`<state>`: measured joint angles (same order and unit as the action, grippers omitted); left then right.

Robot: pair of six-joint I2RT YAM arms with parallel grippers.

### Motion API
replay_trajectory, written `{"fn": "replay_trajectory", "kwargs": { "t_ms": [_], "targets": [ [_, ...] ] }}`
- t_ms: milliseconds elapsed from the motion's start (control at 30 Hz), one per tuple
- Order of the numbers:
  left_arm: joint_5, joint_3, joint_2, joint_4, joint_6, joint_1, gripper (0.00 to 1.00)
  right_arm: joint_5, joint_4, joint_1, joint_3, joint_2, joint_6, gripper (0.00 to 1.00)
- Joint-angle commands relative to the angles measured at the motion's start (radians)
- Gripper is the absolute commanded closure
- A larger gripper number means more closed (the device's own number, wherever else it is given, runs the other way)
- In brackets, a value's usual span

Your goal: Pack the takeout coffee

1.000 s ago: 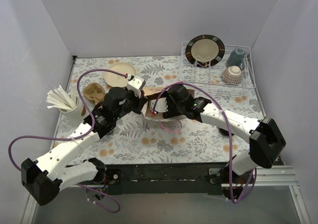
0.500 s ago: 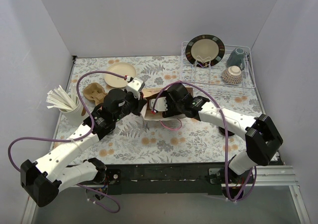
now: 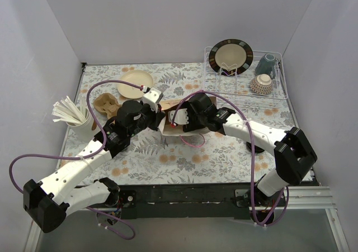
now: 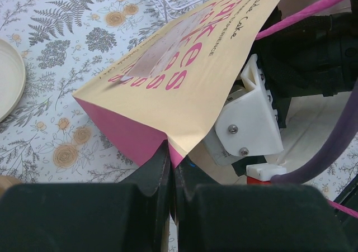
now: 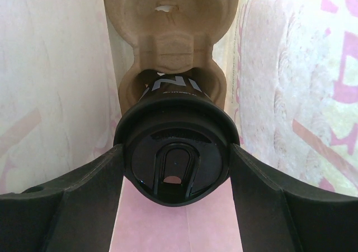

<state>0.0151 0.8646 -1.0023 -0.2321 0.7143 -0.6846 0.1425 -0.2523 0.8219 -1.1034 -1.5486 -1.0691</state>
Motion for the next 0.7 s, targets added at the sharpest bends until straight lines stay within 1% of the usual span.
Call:
{"fn": "replay_trajectory", "kwargs": {
  "t_ms": [0, 267, 367, 400, 567, 667],
  "targets": [
    [0.014, 0.014, 0.008, 0.02, -0.004, -0.004, 1.0, -0.032, 0.018, -0.012, -0.027, -0.038, 0.017, 0.68],
    [0.019, 0.022, 0.001, 0.016, -0.003, -0.004, 1.0, -0.046, 0.018, -0.024, -0.032, -0.059, 0.026, 0.6],
    [0.017, 0.025, -0.001, 0.013, -0.004, -0.004, 1.0, -0.049, 0.021, -0.029, -0.033, -0.061, 0.035, 0.55],
    [0.014, 0.025, -0.001, 0.013, -0.003, -0.004, 1.0, -0.049, 0.021, -0.029, -0.035, -0.062, 0.037, 0.51],
    [0.019, 0.028, -0.009, 0.016, -0.004, -0.004, 1.0, -0.06, 0.021, -0.035, -0.035, -0.068, 0.037, 0.45],
    [0.019, 0.03, -0.01, 0.014, -0.003, -0.004, 1.0, -0.061, 0.022, -0.035, -0.032, -0.07, 0.038, 0.38]
  ]
}}
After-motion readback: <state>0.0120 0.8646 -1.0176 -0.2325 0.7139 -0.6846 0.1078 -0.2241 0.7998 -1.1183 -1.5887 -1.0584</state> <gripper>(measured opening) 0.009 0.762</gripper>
